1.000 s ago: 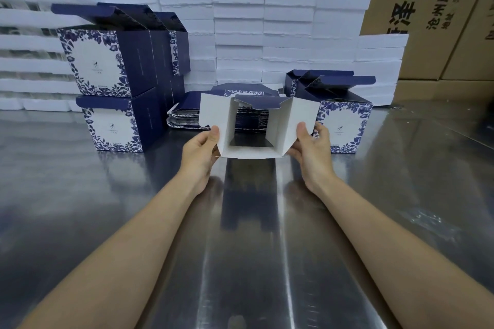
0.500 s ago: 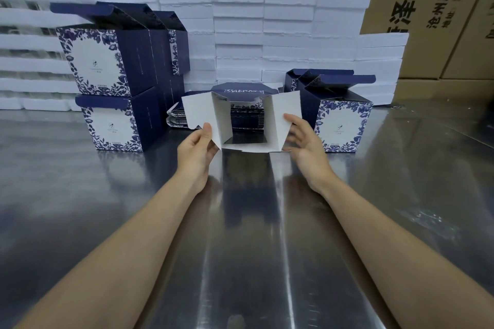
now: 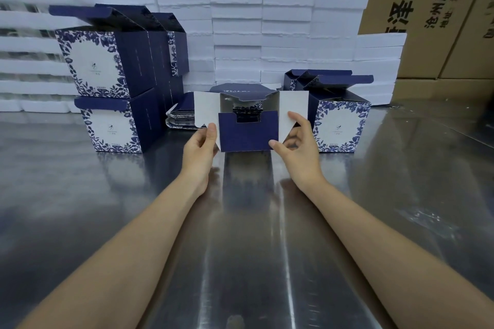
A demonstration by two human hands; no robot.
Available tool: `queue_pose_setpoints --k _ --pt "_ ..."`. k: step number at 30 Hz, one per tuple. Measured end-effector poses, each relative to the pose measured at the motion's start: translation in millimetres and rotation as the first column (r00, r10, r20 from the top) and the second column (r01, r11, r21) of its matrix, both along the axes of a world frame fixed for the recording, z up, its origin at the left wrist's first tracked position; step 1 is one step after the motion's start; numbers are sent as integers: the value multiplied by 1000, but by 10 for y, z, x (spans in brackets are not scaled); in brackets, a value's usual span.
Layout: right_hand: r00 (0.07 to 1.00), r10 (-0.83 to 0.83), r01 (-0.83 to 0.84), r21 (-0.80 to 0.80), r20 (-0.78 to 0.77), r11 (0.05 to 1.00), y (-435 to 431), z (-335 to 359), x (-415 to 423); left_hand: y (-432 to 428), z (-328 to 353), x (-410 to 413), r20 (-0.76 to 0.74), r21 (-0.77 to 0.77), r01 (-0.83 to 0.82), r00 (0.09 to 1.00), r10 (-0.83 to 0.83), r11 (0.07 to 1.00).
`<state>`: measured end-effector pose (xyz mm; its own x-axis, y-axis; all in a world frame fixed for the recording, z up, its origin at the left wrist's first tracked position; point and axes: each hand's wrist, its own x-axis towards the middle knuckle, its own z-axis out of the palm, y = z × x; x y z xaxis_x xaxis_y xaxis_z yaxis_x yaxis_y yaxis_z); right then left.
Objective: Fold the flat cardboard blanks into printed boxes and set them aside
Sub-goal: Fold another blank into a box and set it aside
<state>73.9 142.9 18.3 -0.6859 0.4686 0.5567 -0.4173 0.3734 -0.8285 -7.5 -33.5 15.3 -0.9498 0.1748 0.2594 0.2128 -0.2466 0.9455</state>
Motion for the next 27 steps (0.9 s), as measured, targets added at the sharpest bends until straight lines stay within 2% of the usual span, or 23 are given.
queue_pose_setpoints --k 5,12,14,17,19,22,25,27 --pt "1000 -1 1 63 0 998 -4 11 17 35 -6 68 11 8 161 987 -161 987" --pt "1000 -25 22 160 17 987 -32 13 39 65 1 86 -44 34 5 999 -4 999" --pt "996 -86 88 256 -21 963 -32 24 47 64 -15 52 -79 -46 -43 996 40 998" --pt "964 -211 263 441 -165 858 3 77 54 37 -68 -16 -284 -301 -199 952 111 933" --pt "944 -220 319 505 -247 802 34 136 73 24 -78 -9 -406 -367 -276 907 114 888" --pt "950 -165 283 504 -267 816 59 223 124 4 -85 -37 -532 -429 -319 845 49 845" --pt "983 -119 170 464 -137 869 46 306 168 -13 -77 -17 -598 -518 -378 802 -9 767" --pt "993 -76 107 447 -87 888 46 341 198 -29 -63 23 -607 -535 -366 794 -45 762"
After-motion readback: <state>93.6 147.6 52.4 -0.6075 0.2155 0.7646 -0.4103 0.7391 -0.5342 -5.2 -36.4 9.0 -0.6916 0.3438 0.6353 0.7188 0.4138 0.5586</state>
